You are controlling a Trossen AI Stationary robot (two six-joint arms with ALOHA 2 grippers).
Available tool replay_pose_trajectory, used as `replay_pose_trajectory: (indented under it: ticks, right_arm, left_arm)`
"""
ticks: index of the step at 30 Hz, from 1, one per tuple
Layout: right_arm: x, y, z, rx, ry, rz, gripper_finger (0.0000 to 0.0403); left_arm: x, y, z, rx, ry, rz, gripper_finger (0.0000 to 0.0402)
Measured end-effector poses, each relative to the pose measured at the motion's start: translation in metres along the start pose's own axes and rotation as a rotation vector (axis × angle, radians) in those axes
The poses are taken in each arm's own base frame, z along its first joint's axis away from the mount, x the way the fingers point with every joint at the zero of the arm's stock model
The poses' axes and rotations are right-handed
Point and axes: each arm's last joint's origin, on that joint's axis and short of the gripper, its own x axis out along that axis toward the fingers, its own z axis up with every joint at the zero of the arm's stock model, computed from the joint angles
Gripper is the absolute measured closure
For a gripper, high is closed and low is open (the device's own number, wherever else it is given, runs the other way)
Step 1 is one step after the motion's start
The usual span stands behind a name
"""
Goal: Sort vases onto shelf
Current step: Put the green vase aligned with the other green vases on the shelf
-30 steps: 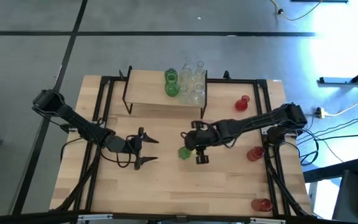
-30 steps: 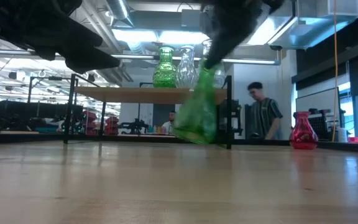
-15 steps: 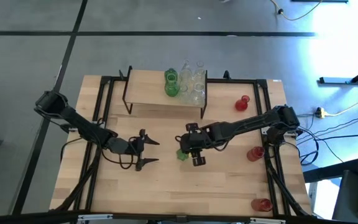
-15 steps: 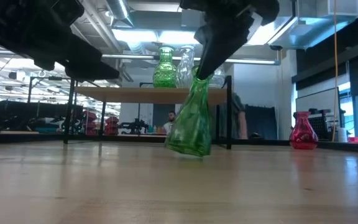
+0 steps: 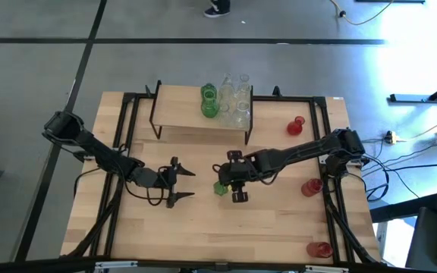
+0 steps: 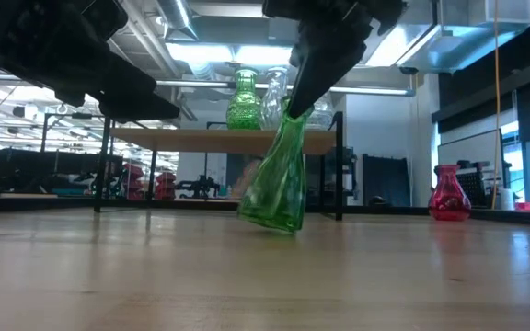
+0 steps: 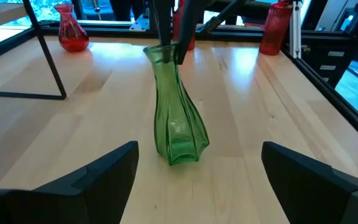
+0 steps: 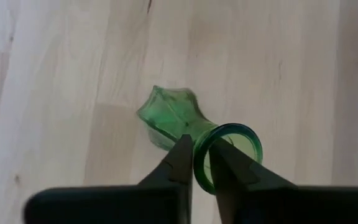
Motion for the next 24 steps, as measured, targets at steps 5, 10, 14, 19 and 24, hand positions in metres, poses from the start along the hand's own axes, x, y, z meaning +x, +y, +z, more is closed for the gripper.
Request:
replay_pose_trajectory:
  ticks: [5,10,14,19,24]
  right_arm:
    - [0.002,0.000,0.001,0.013,-0.008,-0.008,0.0290]
    - [0.002,0.000,0.006,0.042,-0.057,-0.004,0.0213]
    - [0.002,0.000,0.006,0.042,-0.058,-0.004,0.0161]
    - [-0.014,-0.001,0.012,0.043,-0.044,-0.005,0.0126]
    - [-0.044,0.010,0.015,0.016,-0.059,-0.006,0.0121]
  left_arm:
    - [0.000,0.000,0.000,0.000,0.000,0.000,0.0066]
    - [0.000,0.000,0.000,0.000,0.001,0.000,0.0066]
    - [0.000,0.000,0.000,0.000,0.001,0.000,0.0066]
    - [0.000,0.000,0.000,0.000,0.001,0.000,0.0066]
    - [0.000,0.000,0.001,-0.006,-0.013,-0.003,0.0066]
